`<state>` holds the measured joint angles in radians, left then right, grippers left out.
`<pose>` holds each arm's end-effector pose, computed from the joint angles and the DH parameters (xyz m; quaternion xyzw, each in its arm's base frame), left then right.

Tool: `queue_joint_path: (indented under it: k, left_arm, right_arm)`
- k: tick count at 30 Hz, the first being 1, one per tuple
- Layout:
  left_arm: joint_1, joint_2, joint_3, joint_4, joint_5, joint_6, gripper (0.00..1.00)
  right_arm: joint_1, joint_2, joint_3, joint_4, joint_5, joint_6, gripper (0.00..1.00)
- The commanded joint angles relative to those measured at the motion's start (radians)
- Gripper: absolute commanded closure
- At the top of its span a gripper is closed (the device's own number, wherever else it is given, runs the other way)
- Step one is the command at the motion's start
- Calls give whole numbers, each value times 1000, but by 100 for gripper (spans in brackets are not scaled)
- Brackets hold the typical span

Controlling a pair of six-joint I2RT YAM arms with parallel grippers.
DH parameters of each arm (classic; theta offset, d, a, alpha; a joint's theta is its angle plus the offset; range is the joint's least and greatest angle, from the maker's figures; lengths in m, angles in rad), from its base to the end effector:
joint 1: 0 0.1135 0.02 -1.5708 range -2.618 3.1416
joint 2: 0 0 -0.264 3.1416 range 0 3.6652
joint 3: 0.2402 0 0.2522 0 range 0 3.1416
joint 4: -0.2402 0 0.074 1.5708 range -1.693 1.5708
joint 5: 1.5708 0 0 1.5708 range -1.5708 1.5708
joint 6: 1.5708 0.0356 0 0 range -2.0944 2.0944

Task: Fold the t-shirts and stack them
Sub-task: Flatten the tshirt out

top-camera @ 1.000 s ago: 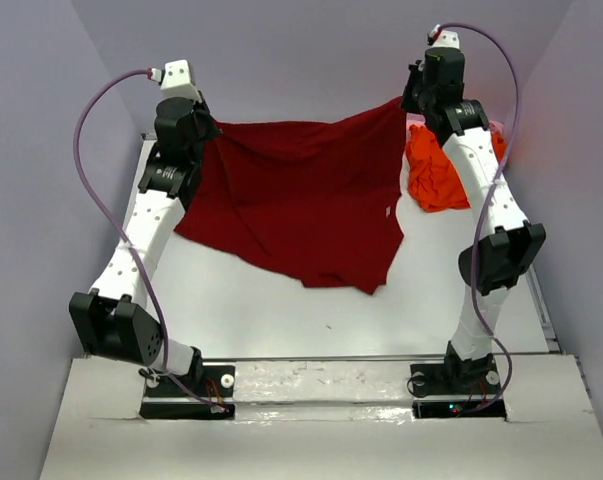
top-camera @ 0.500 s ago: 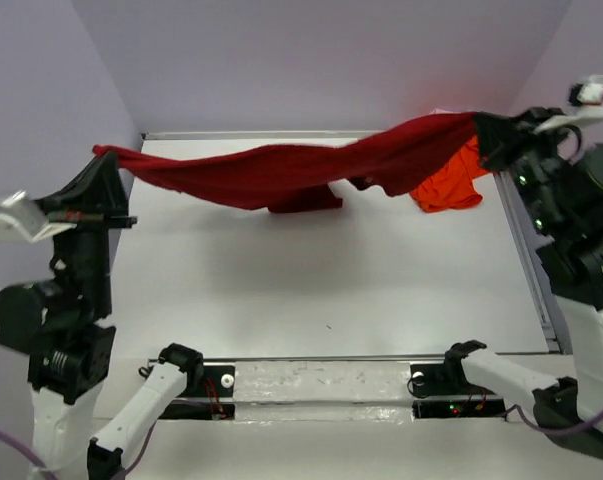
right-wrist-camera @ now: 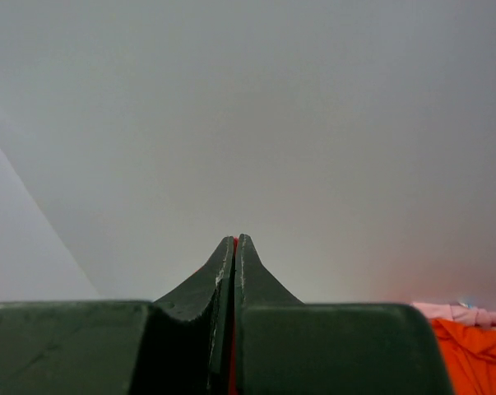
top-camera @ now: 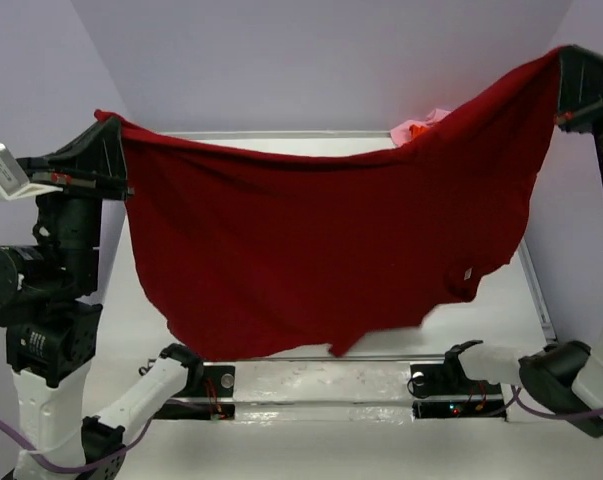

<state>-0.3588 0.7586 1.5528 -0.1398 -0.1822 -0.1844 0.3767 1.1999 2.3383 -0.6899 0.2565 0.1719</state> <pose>0.0432 -0.0093 0.5782 -0.0429 0.4459 -0.2008 0.8712 0.0686 0.0174 0.6541 0.0538 0.5361 0.1619 0.8267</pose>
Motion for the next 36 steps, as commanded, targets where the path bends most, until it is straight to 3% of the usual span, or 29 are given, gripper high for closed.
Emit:
queue_joint_path:
  k: [1, 4, 7, 10, 11, 12, 15, 22, 27, 36]
  left_arm:
    - [-40, 158, 227, 48, -29, 34, 100]
    - [-123, 284, 378, 33, -120, 106, 100]
    - [-143, 356, 386, 60, -192, 138, 100]
    - [-123, 378, 295, 161, -212, 149, 100]
    - [-105, 375, 194, 189, -182, 137, 100]
    - [-48, 378, 150, 210, -163, 102, 100]
    - [82, 396, -87, 340, -66, 27, 100]
    - [191, 565, -363, 579, -68, 8, 100]
    - [230, 730, -444, 721, -117, -4, 100]
    - [245, 913, -385, 746, -65, 7, 100]
  right_arm:
    - [40, 200, 205, 33, 91, -51, 100]
    - [41, 334, 274, 66, 115, -75, 100]
    - [41, 441, 244, 63, 139, -81, 100]
    - [41, 510, 143, 104, 161, -89, 100]
    - [41, 509, 89, 136, 170, -98, 100]
    - [31, 503, -25, 218, 164, -103, 100]
    - [-11, 539, -138, 289, 144, -83, 100]
    - [-70, 671, -287, 432, 173, -75, 100]
    - [-97, 806, -327, 503, 164, -74, 100]
    - [-128, 997, -290, 526, 70, -71, 100]
